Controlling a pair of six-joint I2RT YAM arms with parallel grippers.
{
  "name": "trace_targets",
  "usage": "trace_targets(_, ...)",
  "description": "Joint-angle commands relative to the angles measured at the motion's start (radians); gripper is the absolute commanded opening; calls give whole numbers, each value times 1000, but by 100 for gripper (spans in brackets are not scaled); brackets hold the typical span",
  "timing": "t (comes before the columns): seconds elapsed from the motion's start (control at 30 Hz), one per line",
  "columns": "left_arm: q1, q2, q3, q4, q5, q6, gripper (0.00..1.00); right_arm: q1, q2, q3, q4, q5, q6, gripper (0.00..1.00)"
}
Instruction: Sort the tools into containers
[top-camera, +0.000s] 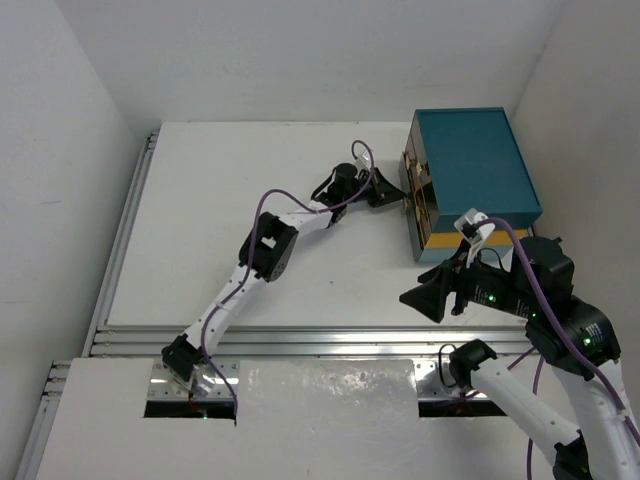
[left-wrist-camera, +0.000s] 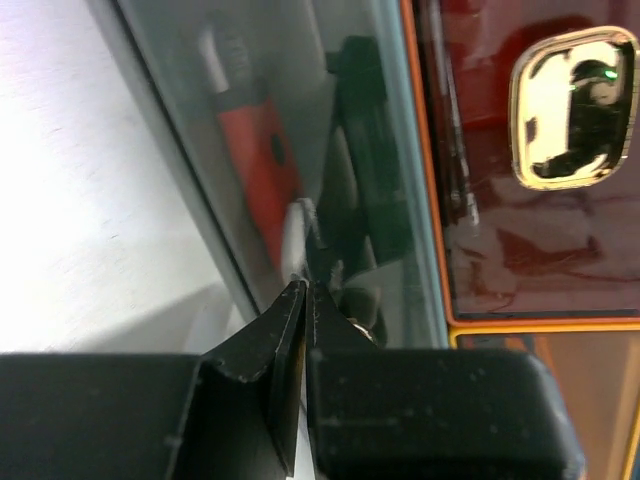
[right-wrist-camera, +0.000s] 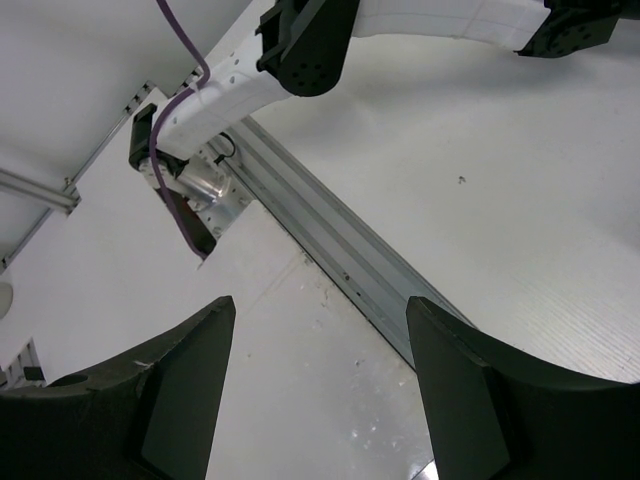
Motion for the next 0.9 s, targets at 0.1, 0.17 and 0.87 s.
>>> trace_targets(0.1, -45, 30, 71, 145, 7, -56, 4, 6, -1, 15, 18, -32, -9, 71)
trace_targets(0.17, -49, 41, 74, 163, 7, -63, 5, 6, -3, 15, 15, -30, -15, 71)
trace_targets(0.87, 70, -681, -555, -329, -454, 331, 72, 6, -9, -48, 62, 253, -48, 99)
